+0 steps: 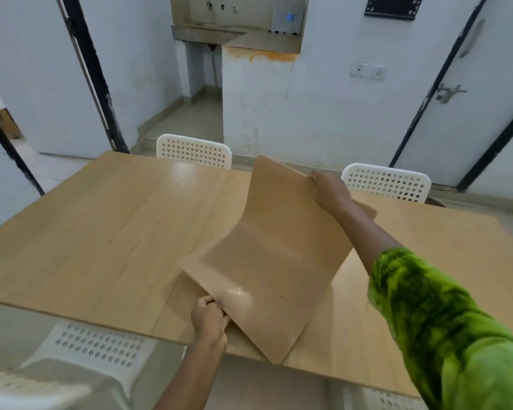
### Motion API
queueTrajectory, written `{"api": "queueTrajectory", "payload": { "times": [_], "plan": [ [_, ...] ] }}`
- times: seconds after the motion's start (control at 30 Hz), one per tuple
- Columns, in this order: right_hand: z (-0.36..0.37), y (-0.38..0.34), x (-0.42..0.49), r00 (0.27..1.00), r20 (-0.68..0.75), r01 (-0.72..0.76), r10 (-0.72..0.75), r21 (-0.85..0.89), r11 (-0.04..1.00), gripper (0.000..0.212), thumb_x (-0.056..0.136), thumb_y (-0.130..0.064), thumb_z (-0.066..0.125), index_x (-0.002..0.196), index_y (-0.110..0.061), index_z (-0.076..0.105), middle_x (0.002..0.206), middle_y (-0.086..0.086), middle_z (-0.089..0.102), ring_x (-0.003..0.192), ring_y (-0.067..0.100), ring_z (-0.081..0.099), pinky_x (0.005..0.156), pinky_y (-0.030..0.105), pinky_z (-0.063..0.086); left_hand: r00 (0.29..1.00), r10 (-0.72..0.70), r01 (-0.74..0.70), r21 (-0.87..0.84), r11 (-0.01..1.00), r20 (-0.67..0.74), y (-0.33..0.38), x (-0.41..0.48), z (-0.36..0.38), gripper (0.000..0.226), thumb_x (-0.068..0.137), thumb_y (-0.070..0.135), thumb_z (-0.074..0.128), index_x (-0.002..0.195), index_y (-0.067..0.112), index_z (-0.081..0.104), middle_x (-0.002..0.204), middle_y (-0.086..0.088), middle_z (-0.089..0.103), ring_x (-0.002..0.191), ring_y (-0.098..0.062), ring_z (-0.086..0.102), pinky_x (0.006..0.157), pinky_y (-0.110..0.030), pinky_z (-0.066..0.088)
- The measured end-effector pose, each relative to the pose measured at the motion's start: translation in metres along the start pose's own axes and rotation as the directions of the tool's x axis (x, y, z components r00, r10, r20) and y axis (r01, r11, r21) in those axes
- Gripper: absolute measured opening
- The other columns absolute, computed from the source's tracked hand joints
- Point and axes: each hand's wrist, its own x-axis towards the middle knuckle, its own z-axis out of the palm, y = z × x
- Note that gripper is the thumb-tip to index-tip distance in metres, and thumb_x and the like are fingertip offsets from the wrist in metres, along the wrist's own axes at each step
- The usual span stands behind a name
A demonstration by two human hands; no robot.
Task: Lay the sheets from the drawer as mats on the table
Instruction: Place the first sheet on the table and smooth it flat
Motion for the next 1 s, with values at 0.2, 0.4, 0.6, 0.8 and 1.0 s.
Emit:
{"api": "queueTrajectory", "payload": {
  "times": [0.2,0.4,0.6,0.8,1.0],
  "plan": [
    [0.037,0.021,0.017,0.996,-0.068,-0.061,0.058,-0.043,0.997,0.054,0.083,0.003,0.035,0.130,-0.019,0.050,0.132,0.011,0.055,0.123,0.029,0.048,0.106,0.042,0.028,0.995,0.068,-0.051,0.206,0.977,-0.075,-0.020,0.021,0.000,0.022,0.085,-0.009,0.034,0.087,-0.002,0.055,0.072,-0.012,0.055,0.066,-0.024,0.050,0.064,-0.036,0.045],
    [0.049,0.042,-0.010,0.992,-0.100,-0.068,0.077,0.096,0.993,0.060,0.083,0.006,0.037,0.136,-0.020,0.046,0.148,0.003,0.041,0.140,0.018,0.031,0.114,0.041,0.019,0.988,0.078,-0.037,0.291,0.956,-0.132,-0.020,0.020,0.007,0.032,0.080,-0.004,0.035,0.103,0.006,0.055,0.124,-0.020,0.051,0.089,-0.031,0.053,0.077,-0.036,0.046],
    [0.049,0.042,-0.051,0.990,-0.023,-0.128,0.141,0.288,0.949,0.051,0.089,0.006,0.036,0.131,-0.018,0.052,0.145,0.005,0.045,0.137,0.019,0.036,0.109,0.034,0.029,0.979,0.049,-0.002,0.229,0.973,-0.198,-0.018,0.006,0.012,0.017,0.084,-0.004,0.045,0.092,0.010,0.040,0.112,-0.017,0.049,0.089,-0.026,0.049,0.080,-0.031,0.042],
    [0.070,0.021,-0.115,0.964,0.183,-0.257,0.191,0.485,0.836,0.044,0.087,0.004,0.039,0.123,-0.012,0.059,0.136,0.007,0.054,0.125,0.021,0.049,0.099,0.022,0.034,0.992,0.021,0.010,0.243,0.970,-0.124,-0.009,-0.004,0.009,0.014,0.084,0.000,0.051,0.097,0.003,0.047,0.086,-0.013,0.045,0.055,-0.019,0.045,0.037,-0.020,0.035],
    [0.107,-0.010,-0.189,0.896,0.433,-0.286,0.094,0.405,0.868,0.037,0.089,-0.008,0.049,0.125,-0.013,0.057,0.133,0.009,0.052,0.116,0.023,0.052,0.094,0.026,0.038,0.992,-0.129,0.120,0.302,0.946,0.010,-0.004,-0.016,-0.011,0.048,0.090,0.015,0.053,0.135,0.006,0.039,0.096,0.003,0.050,0.067,-0.007,0.040,0.057,-0.026,0.034]
  ]
}}
